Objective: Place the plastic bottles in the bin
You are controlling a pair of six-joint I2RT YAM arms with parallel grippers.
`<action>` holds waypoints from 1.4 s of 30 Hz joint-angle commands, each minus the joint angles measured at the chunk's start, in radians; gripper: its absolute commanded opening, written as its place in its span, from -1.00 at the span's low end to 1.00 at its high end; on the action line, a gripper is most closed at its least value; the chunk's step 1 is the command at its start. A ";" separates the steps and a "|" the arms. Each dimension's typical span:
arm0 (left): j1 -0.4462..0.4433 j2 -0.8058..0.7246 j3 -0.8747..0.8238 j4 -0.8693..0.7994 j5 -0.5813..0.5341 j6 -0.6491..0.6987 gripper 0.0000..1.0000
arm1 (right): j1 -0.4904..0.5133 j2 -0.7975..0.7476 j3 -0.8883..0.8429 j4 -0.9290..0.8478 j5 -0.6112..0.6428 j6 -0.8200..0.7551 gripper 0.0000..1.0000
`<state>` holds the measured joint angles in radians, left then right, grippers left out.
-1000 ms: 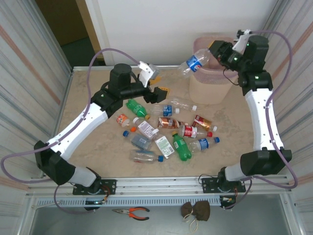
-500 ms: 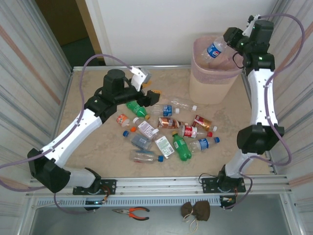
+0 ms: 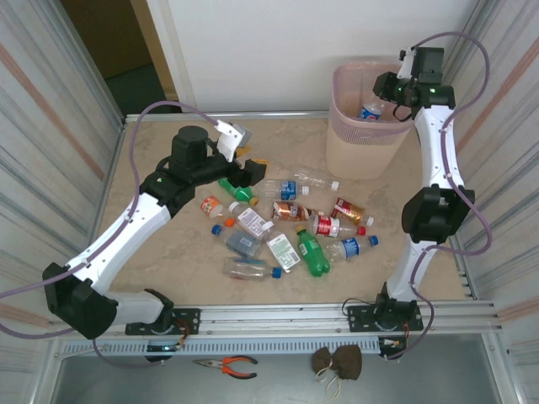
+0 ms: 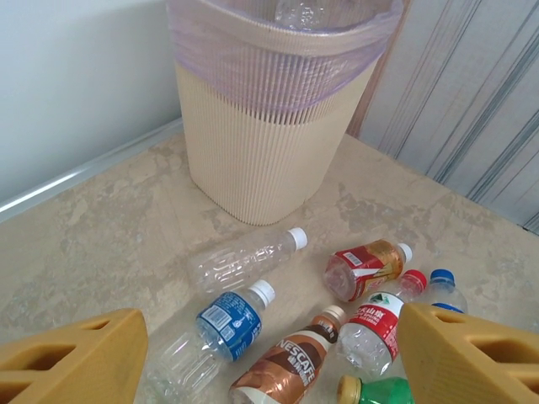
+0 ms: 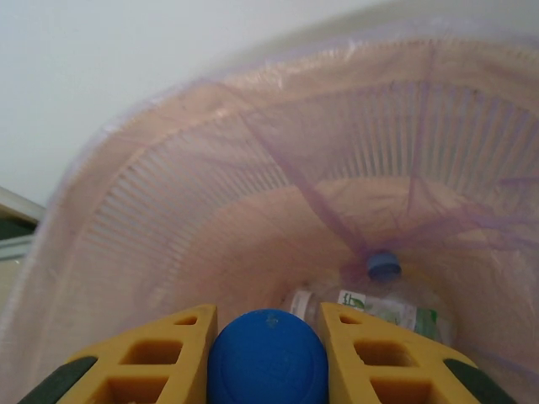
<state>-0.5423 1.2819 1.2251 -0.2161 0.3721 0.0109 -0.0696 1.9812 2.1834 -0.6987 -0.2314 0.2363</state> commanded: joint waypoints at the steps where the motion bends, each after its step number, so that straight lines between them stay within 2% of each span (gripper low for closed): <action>1: 0.014 -0.043 -0.018 -0.011 -0.013 -0.015 0.56 | 0.028 0.032 -0.018 -0.020 0.027 -0.056 -0.42; 12: 0.051 -0.065 -0.049 -0.028 -0.009 -0.032 0.56 | 0.071 0.150 -0.062 -0.061 0.075 -0.110 -0.38; 21: 0.080 -0.069 -0.062 -0.052 -0.019 -0.056 0.55 | 0.095 0.327 0.111 -0.219 0.098 -0.167 -0.32; 26: 0.089 -0.073 -0.058 -0.084 -0.037 -0.064 0.55 | 0.106 0.389 0.212 -0.287 0.099 -0.174 -0.17; 35: 0.093 -0.068 -0.058 -0.122 -0.071 -0.092 0.53 | 0.110 0.292 0.234 -0.275 0.111 -0.155 0.29; 42: 0.093 -0.062 -0.065 -0.131 -0.089 -0.135 0.50 | 0.106 0.188 0.236 -0.267 0.113 -0.144 0.42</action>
<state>-0.4572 1.2488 1.1774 -0.3321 0.3054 -0.0879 0.0322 2.2742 2.3939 -0.9524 -0.1272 0.0917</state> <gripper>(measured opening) 0.753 0.706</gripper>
